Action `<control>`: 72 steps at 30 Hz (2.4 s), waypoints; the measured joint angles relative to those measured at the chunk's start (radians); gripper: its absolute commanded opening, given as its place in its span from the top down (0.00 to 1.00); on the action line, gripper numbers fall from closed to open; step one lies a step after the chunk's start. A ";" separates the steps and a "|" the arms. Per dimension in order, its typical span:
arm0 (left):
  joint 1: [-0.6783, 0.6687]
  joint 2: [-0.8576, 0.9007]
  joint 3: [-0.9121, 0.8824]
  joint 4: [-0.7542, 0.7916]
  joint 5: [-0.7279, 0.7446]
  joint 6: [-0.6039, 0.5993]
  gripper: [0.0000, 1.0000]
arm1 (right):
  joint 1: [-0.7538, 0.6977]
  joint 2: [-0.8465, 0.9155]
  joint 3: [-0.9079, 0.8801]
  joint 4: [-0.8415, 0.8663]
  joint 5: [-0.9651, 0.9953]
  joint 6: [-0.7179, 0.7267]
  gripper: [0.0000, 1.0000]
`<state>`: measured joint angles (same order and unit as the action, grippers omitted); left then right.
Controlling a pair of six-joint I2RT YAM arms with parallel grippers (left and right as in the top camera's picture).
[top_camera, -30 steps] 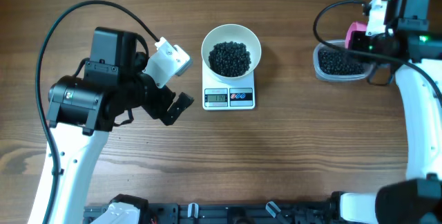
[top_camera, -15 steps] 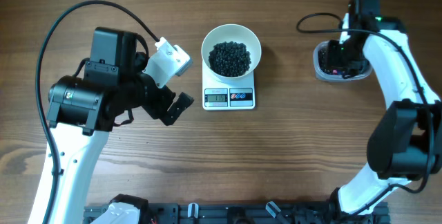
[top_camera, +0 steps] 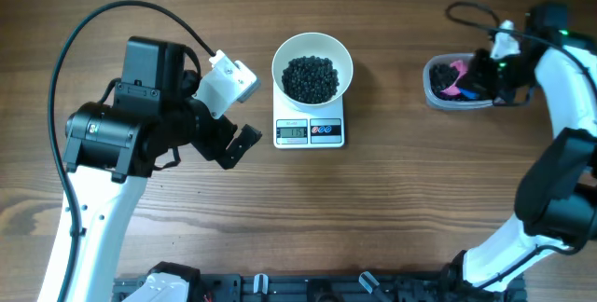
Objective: Scoop item into bowl and weigh 150g on scale
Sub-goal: 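Scoop black beans from the tub with the right gripper, then carry the scoop over the white bowl and pour the beans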
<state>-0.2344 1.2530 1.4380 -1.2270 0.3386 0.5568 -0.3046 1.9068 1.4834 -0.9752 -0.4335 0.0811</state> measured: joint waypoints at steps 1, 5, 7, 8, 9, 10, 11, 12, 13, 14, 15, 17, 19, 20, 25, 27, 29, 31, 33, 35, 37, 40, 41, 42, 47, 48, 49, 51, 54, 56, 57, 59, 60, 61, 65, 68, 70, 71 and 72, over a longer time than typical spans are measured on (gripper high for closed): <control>0.000 0.000 0.000 0.000 0.000 0.000 0.00 | -0.023 0.001 -0.002 0.000 -0.031 -0.011 0.96; 0.000 0.000 0.000 0.000 0.000 0.000 0.00 | -0.113 0.001 -0.004 -0.039 -0.143 -0.070 0.96; 0.000 0.000 0.000 0.000 0.000 0.000 0.00 | -0.132 0.001 -0.004 -0.077 -0.203 -0.111 0.96; 0.000 0.000 0.000 0.000 0.000 0.000 0.00 | -0.142 0.001 -0.004 -0.085 -0.216 -0.118 0.96; 0.000 0.000 0.000 0.000 0.000 0.000 0.00 | -0.147 0.001 -0.004 -0.106 -0.229 -0.129 0.96; 0.000 0.000 0.000 0.000 0.000 0.000 0.00 | -0.151 0.002 -0.004 -0.113 -0.241 -0.132 0.96; 0.000 0.000 0.000 0.000 0.000 0.000 0.00 | -0.156 0.002 -0.004 -0.119 -0.262 -0.135 0.96; 0.000 0.000 0.000 0.000 0.000 0.000 0.00 | -0.164 0.002 -0.004 -0.121 -0.286 -0.136 0.96; 0.000 0.000 0.000 0.000 0.000 0.000 0.00 | -0.170 0.002 -0.004 -0.122 -0.303 -0.136 0.96; 0.000 0.000 0.000 0.000 0.000 0.000 0.00 | -0.181 0.002 -0.004 -0.131 -0.322 -0.136 0.96; 0.000 0.000 0.000 0.000 0.000 0.000 0.00 | -0.192 0.002 -0.004 -0.140 -0.334 -0.136 0.96; 0.000 0.000 0.000 0.000 0.000 0.000 0.00 | -0.215 0.002 -0.004 -0.146 -0.375 -0.136 0.96; 0.000 0.000 0.000 0.000 0.000 0.000 0.00 | -0.230 0.002 -0.004 -0.146 -0.422 -0.136 0.96; 0.000 0.000 0.000 0.000 0.000 0.000 0.00 | -0.231 0.002 -0.004 -0.147 -0.442 -0.135 0.96; 0.000 0.000 0.000 0.000 0.000 0.000 0.00 | -0.226 0.003 -0.004 -0.146 -0.600 -0.112 0.96; 0.000 0.000 0.000 0.000 0.000 0.000 0.00 | -0.196 0.003 -0.004 -0.145 -0.658 -0.103 0.96; 0.000 0.000 0.000 0.000 0.000 0.000 0.00 | -0.140 0.003 -0.005 -0.113 -0.680 -0.065 0.96; 0.000 0.000 0.000 0.000 0.000 0.000 0.00 | -0.038 0.003 -0.006 -0.037 -0.696 0.014 0.96; 0.000 0.000 0.000 0.000 0.000 0.000 0.00 | 0.050 -0.003 -0.011 0.072 -0.703 0.099 0.96; 0.000 0.000 0.000 0.000 0.000 0.000 0.00 | 0.138 -0.019 -0.014 0.198 -0.710 0.192 0.96; 0.000 0.000 0.000 0.000 0.000 0.000 0.00 | 0.243 -0.055 -0.018 0.354 -0.726 0.286 0.96; 0.000 0.000 0.000 0.000 0.000 0.000 0.00 | 0.336 -0.110 -0.023 0.544 -0.739 0.363 0.96; 0.000 0.000 0.001 0.000 0.000 0.000 0.00 | 0.357 -0.131 -0.023 0.572 -0.742 0.372 0.96; 0.000 0.000 0.001 0.000 0.000 0.000 0.00 | 0.364 -0.142 -0.023 0.581 -0.745 0.376 0.96; 0.000 0.000 0.001 0.000 0.000 0.000 0.00 | 0.401 -0.152 -0.023 0.549 -0.699 0.322 0.96; 0.000 0.000 0.001 0.000 0.000 0.000 0.00 | 0.414 -0.152 -0.023 0.527 -0.660 0.282 0.95; 0.000 0.000 0.001 0.000 0.000 0.000 0.00 | 0.432 -0.152 -0.023 0.506 -0.603 0.226 0.96; 0.000 0.000 0.001 0.000 0.000 0.000 0.00 | 0.472 -0.152 -0.023 0.494 -0.477 0.120 0.96; 0.000 0.000 0.001 0.000 0.000 0.000 0.00 | 0.508 -0.152 -0.023 0.486 -0.355 0.015 0.96; 0.000 0.000 0.001 0.000 0.000 0.000 0.00 | 0.508 -0.153 -0.023 0.463 -0.301 -0.004 0.96; 0.000 0.000 0.001 0.000 0.000 0.000 0.00 | 0.508 -0.154 -0.023 0.450 -0.267 -0.015 0.96; 0.000 0.000 0.001 0.000 0.000 0.000 0.00 | 0.512 -0.163 -0.023 0.434 -0.189 -0.031 0.95; 0.000 0.000 0.001 0.000 0.000 0.000 0.00 | 0.517 -0.171 -0.023 0.434 -0.159 -0.035 0.96; 0.000 0.000 0.001 0.000 0.000 0.000 0.00 | 0.522 -0.180 -0.023 0.434 -0.138 -0.038 0.96; 0.000 0.000 0.001 0.000 0.000 0.000 0.00 | 0.583 -0.256 -0.023 0.410 -0.001 -0.046 0.95; 0.000 0.000 0.001 0.000 0.000 0.000 0.00 | 0.623 -0.269 -0.023 0.355 0.071 -0.050 0.96; 0.000 0.000 0.001 0.000 0.000 0.000 0.00 | 0.649 -0.269 -0.023 0.317 0.132 -0.050 0.96; 0.000 0.000 0.001 0.000 0.000 0.000 0.00 | 0.658 -0.269 -0.023 0.314 0.156 -0.050 0.95; 0.000 0.000 0.001 0.000 0.000 0.000 0.00 | 0.669 -0.269 -0.023 0.309 0.182 -0.050 0.96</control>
<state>-0.2344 1.2530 1.4387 -1.2270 0.3386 0.5568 0.3641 1.6382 1.4609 -0.6662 -0.2516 0.0311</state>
